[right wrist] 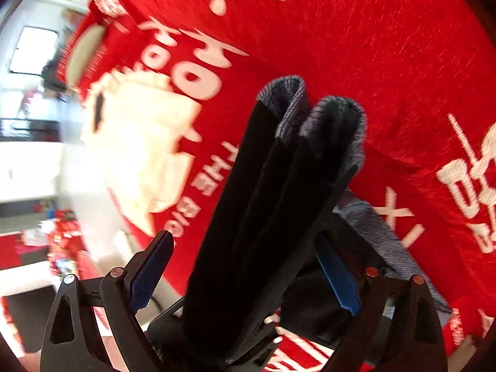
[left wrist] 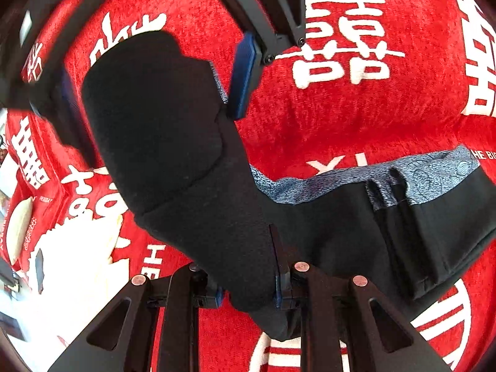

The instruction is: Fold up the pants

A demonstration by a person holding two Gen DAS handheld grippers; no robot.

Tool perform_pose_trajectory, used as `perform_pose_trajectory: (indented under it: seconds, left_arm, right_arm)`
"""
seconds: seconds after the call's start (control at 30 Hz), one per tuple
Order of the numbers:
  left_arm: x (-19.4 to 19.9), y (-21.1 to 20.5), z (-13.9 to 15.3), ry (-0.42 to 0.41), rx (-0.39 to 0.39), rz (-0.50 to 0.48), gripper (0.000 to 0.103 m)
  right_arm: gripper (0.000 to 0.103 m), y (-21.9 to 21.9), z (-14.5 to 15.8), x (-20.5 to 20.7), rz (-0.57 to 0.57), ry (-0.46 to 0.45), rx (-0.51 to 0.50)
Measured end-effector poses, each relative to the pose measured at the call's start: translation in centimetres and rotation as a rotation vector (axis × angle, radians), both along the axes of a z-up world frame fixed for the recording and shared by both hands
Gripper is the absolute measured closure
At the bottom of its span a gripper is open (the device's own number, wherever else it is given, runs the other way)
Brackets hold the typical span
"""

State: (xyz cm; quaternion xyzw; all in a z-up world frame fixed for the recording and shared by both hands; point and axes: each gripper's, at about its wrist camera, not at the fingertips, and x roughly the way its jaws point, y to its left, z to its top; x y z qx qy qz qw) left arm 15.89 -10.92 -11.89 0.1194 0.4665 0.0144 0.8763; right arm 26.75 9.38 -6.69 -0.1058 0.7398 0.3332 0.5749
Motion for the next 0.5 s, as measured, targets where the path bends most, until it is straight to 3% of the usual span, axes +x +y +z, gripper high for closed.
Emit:
perform_pose_trajectory:
  seconds: [0.07, 0.17, 0.2, 0.5]
  left_arm:
    - [-0.4, -0.1, 0.5, -0.003, -0.001, -0.002, 0.08]
    - [-0.6, -0.3, 0.9, 0.011, -0.008, -0.003, 0.08]
    - [-0.8, -0.1, 1.2, 0.01, -0.011, -0.006, 0.08]
    - [-1.8, -3.6, 5.1, -0.04, 0.026, -0.124, 0.08]
  right_arm:
    - [0.012, -0.6, -0.6, -0.1, -0.005, -0.004, -0.034]
    - [0.073, -2.5, -0.8, 0.1, -0.055, -0.002, -0.015]
    - [0.08, -3.6, -0.6, 0.3, -0.09, 0.002, 0.011]
    - [0.082, -11.4, 3.1, 0.2, -0.258, -0.037, 0.21]
